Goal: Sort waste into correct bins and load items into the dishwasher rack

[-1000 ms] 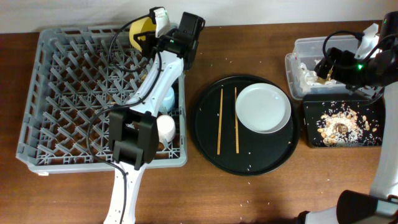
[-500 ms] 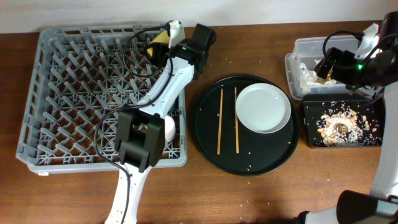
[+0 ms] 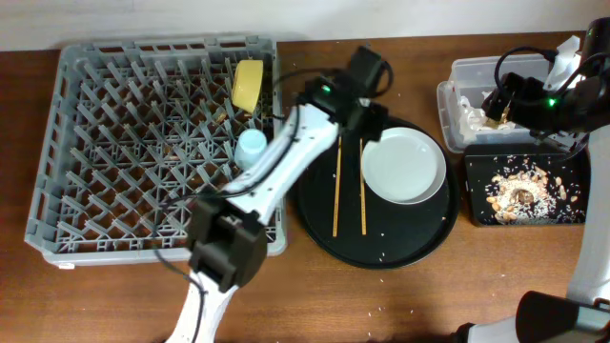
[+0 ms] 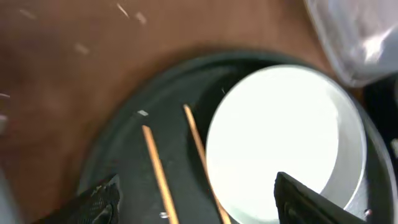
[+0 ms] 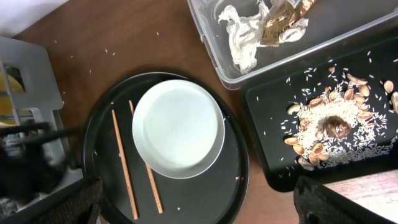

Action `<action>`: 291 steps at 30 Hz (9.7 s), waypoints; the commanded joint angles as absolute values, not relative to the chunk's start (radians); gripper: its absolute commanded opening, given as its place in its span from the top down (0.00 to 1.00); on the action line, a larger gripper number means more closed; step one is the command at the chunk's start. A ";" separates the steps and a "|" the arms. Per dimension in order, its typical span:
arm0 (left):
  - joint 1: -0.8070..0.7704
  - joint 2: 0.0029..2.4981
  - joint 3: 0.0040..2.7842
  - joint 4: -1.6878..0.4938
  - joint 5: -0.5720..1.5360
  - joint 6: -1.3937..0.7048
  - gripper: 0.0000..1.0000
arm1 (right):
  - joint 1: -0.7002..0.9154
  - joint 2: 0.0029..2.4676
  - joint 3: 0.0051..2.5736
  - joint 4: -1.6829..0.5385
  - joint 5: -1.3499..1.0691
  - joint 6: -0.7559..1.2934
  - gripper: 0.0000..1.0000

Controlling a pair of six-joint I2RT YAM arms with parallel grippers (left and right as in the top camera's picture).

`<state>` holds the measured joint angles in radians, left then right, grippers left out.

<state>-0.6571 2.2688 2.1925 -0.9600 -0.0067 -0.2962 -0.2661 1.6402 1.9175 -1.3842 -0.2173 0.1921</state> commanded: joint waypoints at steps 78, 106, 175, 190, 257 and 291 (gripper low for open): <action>-0.308 2.254 2.732 -1.216 0.228 -0.025 0.21 | -0.269 1.643 1.923 -1.384 -0.205 0.199 0.02; -0.588 2.602 3.042 -1.688 -0.075 -0.310 0.99 | -0.269 1.643 1.923 -1.384 -0.205 0.199 0.02; -0.588 2.429 2.684 -1.510 -0.070 -0.320 0.41 | -0.269 1.643 1.923 -1.384 -0.205 0.199 0.02; -0.877 2.568 2.272 -0.920 -0.187 -0.335 0.49 | -0.269 1.643 1.923 -1.384 -0.205 0.199 0.02; -0.175 1.726 2.362 -1.562 -0.143 -0.222 0.01 | 0.170 1.159 1.371 -0.791 0.098 0.048 0.02; -0.138 1.288 1.642 -1.081 -0.253 -0.162 0.01 | 0.078 0.004 0.006 -0.081 0.004 0.033 0.02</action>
<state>-0.1699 1.5192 1.9572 -1.2144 -0.2447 -0.1783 0.0799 0.0147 0.0147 -0.0765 0.0093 0.0402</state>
